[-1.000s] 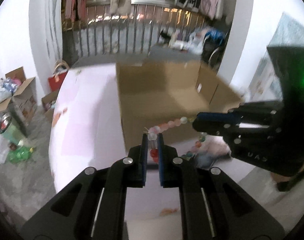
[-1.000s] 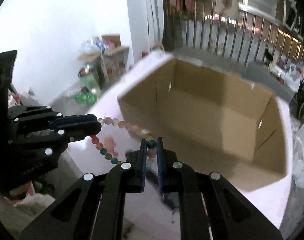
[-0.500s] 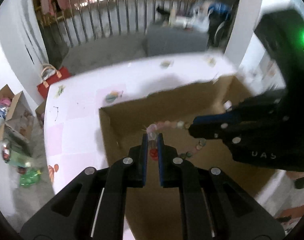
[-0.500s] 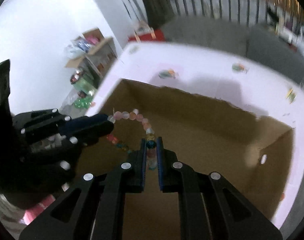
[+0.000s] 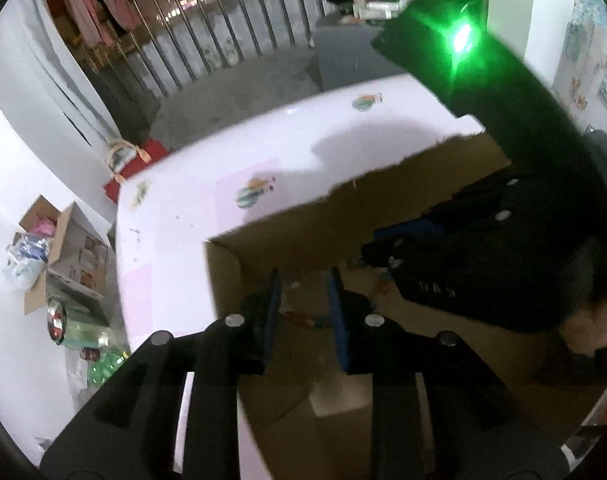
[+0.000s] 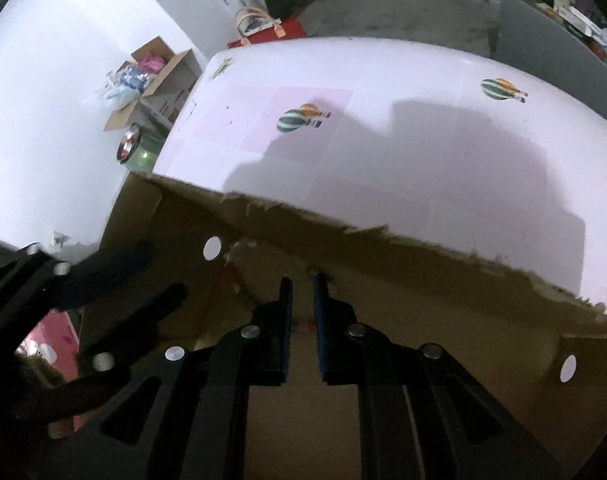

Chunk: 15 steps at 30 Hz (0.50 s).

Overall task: Organize jewelry
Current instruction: 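Lift the bead bracelet into the box and open both tools, then grasp the black smartwatch face with the right tool while the left tool grasps its strap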

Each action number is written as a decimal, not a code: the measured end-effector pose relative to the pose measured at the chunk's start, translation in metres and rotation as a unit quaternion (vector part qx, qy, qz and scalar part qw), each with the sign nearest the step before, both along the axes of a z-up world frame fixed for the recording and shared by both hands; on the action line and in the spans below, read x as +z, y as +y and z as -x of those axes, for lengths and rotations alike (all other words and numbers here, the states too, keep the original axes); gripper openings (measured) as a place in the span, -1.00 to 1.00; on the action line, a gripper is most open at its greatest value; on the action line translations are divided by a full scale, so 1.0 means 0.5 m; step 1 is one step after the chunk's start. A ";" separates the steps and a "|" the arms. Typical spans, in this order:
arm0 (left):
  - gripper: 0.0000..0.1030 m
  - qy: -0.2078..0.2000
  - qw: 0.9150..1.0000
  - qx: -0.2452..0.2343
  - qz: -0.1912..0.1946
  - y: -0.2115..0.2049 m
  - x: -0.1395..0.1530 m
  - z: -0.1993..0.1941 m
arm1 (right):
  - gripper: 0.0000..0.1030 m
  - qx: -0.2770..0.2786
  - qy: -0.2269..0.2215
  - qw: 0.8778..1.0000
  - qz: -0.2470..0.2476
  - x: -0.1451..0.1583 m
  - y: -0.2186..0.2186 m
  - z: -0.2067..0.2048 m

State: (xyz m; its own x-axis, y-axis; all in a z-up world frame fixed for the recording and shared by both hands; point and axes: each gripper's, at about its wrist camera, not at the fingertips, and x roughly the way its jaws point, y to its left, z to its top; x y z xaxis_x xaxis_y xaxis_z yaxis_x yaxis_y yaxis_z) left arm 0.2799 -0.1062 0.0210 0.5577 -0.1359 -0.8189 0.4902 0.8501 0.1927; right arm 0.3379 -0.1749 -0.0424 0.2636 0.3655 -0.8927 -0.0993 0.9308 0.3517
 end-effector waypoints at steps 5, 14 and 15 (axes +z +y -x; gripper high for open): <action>-0.50 -0.046 0.997 0.010 0.060 0.060 0.080 0.049 | -0.76 -0.005 -0.055 0.998 0.004 0.086 -0.023 0.054; -0.18 -0.088 0.977 0.004 0.195 0.234 0.135 0.292 | -0.39 0.001 -0.241 0.970 0.009 0.295 -0.053 0.422; -0.11 -0.083 0.975 0.004 0.207 0.249 0.117 0.321 | -0.37 0.003 -0.249 0.969 0.009 0.286 -0.052 0.456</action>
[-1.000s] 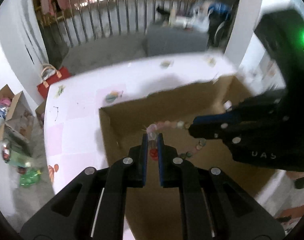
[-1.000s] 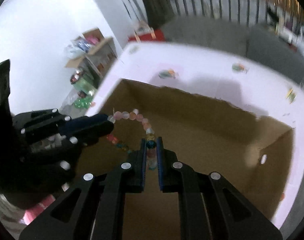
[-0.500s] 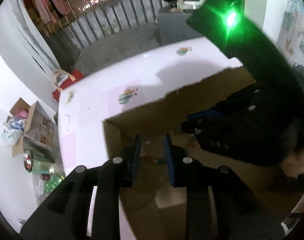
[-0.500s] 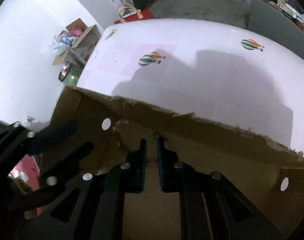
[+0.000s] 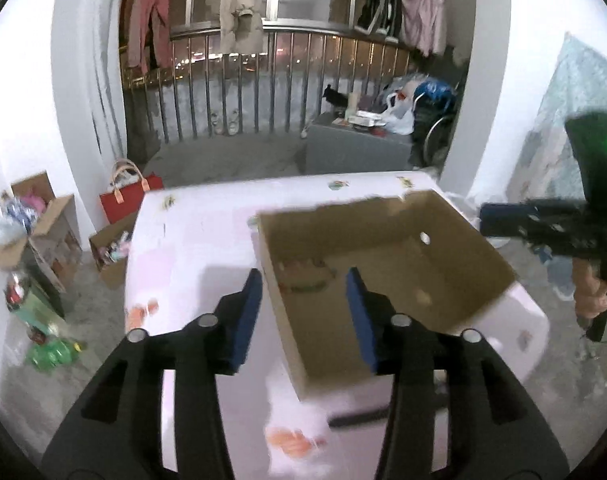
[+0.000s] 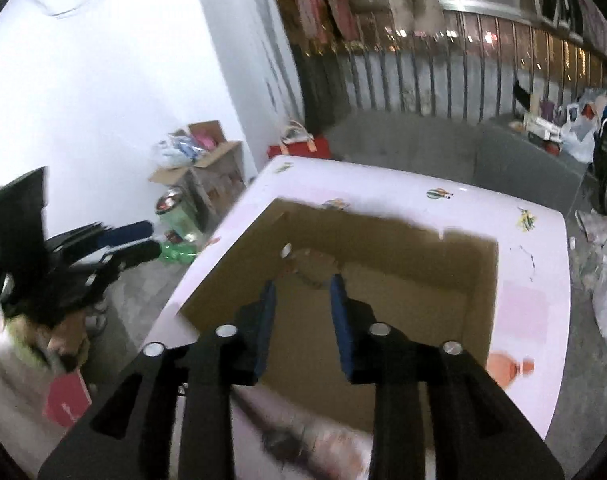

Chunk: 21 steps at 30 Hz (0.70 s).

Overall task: Organize jewelry
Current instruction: 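Grasp the black smartwatch face with the right tool while the left tool grasps its strap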

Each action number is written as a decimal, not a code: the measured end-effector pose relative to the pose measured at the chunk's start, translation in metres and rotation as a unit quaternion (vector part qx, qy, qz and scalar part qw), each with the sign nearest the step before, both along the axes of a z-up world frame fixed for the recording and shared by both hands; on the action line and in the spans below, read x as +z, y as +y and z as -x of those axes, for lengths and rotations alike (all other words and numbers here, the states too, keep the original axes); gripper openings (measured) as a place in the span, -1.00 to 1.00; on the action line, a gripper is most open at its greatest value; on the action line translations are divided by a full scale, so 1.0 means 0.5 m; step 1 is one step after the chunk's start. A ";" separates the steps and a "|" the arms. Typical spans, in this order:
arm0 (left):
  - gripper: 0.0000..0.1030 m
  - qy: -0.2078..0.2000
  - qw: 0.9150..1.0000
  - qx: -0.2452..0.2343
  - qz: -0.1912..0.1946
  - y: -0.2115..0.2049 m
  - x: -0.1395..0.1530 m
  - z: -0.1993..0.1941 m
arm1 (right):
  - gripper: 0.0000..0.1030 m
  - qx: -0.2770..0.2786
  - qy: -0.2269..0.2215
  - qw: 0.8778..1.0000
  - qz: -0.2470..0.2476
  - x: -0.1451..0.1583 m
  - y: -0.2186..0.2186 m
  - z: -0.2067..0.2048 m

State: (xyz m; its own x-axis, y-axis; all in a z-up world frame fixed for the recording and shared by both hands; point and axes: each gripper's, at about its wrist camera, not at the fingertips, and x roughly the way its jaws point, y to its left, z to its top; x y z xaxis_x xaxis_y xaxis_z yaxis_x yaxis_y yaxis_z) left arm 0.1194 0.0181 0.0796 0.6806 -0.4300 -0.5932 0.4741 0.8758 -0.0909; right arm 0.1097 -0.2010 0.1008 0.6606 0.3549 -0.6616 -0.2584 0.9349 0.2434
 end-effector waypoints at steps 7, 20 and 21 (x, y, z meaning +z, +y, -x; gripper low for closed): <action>0.13 0.089 0.996 0.004 0.022 0.008 -0.170 0.082 | -0.34 -0.013 0.065 0.997 0.029 -0.212 0.082 0.137; 0.20 0.134 0.990 -0.003 -0.044 -0.073 -0.335 0.046 | -0.33 -0.064 0.069 0.989 0.111 -0.309 0.141 0.133; 0.20 0.136 0.990 0.002 -0.041 -0.072 -0.337 0.044 | -0.33 -0.066 0.070 0.989 0.111 -0.309 0.139 0.131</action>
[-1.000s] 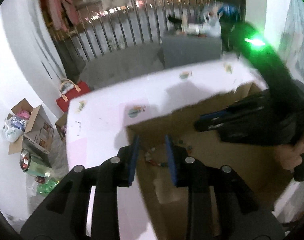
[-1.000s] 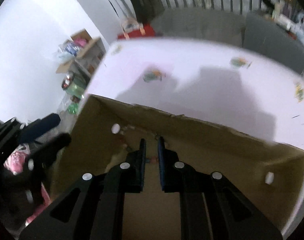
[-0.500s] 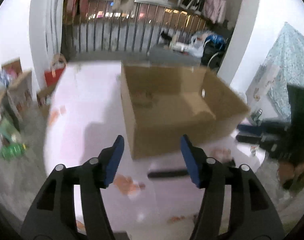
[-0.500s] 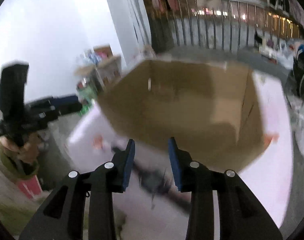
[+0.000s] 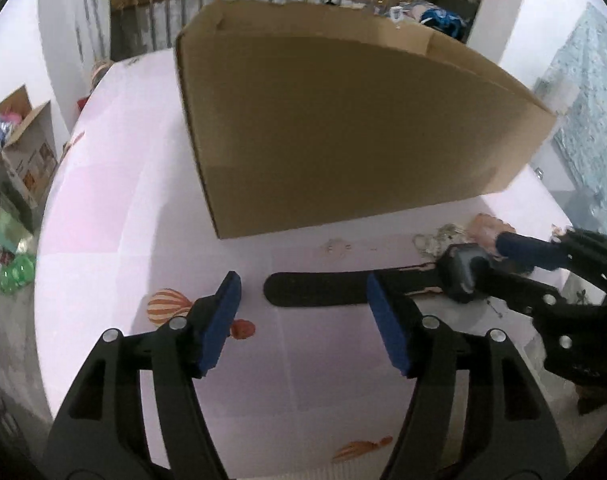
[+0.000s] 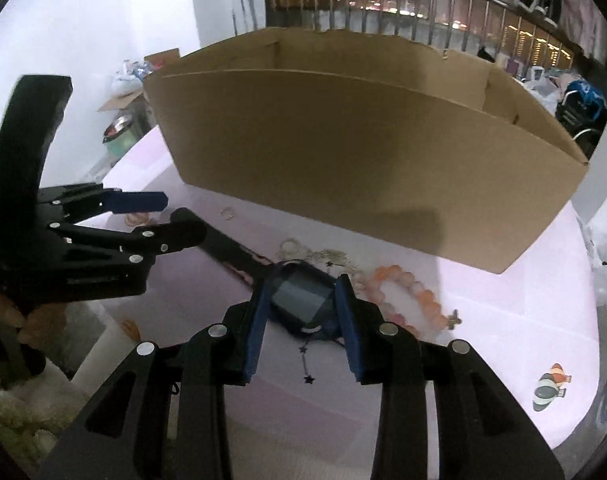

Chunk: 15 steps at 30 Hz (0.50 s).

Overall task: Organize jewelry
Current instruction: 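Grasp the black smartwatch face with the right tool while the left tool grasps its strap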

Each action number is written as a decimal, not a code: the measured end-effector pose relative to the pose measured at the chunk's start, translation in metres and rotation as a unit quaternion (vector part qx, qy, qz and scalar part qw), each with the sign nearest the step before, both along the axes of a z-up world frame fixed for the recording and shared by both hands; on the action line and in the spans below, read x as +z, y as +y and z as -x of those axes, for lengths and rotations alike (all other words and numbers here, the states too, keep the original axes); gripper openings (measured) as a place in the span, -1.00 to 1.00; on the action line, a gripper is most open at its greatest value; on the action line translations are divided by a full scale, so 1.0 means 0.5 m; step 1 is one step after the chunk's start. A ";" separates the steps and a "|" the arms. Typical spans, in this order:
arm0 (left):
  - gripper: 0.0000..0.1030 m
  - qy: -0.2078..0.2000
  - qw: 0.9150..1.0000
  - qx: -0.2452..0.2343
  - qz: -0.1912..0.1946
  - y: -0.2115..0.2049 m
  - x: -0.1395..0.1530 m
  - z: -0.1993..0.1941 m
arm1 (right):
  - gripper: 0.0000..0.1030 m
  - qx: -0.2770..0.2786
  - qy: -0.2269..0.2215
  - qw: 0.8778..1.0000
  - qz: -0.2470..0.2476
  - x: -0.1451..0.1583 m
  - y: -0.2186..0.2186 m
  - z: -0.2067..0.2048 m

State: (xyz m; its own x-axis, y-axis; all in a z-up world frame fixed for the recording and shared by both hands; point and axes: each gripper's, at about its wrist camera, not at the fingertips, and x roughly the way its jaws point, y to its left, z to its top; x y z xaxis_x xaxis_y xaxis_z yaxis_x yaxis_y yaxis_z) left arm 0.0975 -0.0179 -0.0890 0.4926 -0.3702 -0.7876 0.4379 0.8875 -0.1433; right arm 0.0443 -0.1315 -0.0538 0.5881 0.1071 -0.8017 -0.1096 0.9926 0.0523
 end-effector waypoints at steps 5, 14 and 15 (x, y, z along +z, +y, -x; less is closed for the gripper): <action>0.23 0.001 1.000 -0.002 0.009 -0.004 -0.002 -0.009 | -0.29 0.003 0.008 1.000 -0.006 -0.015 0.009 -0.008; 0.29 0.074 0.989 -0.012 0.127 0.006 -0.010 -0.027 | -0.26 0.011 0.006 1.000 -0.009 -0.022 0.012 0.016; 0.29 0.082 0.987 -0.010 0.139 0.009 -0.010 -0.028 | -0.26 0.012 0.006 1.000 -0.008 -0.023 0.013 0.016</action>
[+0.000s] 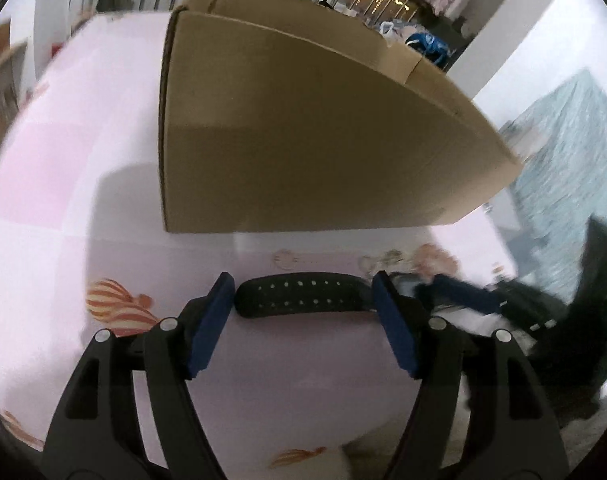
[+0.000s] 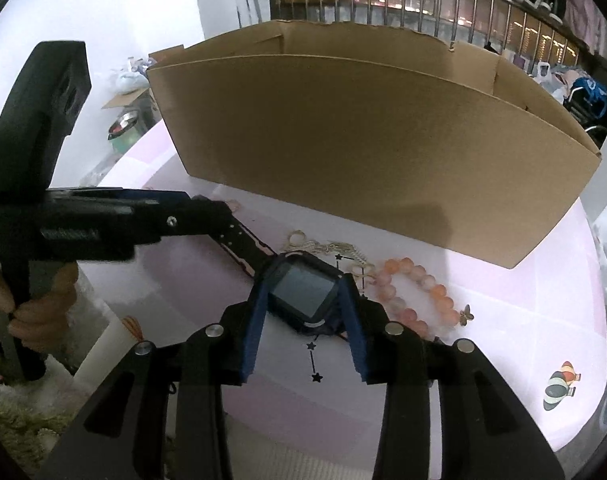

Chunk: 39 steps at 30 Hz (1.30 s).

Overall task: Organize jewelry
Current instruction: 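Grasp the black smartwatch face with the right tool while the left tool grasps its strap, then lift the black smartwatch with both tools toward the box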

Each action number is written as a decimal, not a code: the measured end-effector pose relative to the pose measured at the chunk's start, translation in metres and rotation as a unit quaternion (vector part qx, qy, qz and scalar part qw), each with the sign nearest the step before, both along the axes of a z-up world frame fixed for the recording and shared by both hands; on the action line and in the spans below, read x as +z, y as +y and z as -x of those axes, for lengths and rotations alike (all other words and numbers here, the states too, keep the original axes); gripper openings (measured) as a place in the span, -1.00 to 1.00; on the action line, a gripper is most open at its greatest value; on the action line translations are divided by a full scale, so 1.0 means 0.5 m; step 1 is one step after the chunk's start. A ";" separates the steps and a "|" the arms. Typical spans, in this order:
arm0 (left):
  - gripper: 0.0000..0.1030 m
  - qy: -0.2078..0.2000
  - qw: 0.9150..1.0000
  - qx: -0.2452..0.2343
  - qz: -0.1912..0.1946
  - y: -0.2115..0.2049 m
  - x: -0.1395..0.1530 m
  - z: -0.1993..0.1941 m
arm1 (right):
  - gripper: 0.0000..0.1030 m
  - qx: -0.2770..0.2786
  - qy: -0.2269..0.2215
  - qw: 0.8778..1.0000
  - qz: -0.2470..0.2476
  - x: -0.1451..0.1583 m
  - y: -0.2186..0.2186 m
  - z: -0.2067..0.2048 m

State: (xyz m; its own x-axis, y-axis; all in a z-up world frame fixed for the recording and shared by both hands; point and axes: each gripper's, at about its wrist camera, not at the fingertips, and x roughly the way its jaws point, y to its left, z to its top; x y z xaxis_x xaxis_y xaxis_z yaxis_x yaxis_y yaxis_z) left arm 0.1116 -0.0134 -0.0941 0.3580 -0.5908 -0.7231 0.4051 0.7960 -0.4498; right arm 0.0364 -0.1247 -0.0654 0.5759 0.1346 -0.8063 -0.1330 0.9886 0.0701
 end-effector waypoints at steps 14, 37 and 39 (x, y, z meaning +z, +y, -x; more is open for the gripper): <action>-0.61 -0.052 0.998 0.006 -0.044 -0.043 0.030 0.040 | -0.26 0.005 -0.002 1.000 -0.009 0.004 -0.004 0.003; -0.63 -0.109 0.984 -0.013 -0.142 -0.097 0.020 0.072 | -0.50 -0.147 0.037 0.982 -0.109 -0.015 -0.159 0.064; -0.63 -0.108 0.984 -0.012 -0.141 -0.093 0.017 0.072 | -0.51 -0.147 0.034 0.984 -0.094 -0.014 -0.151 0.059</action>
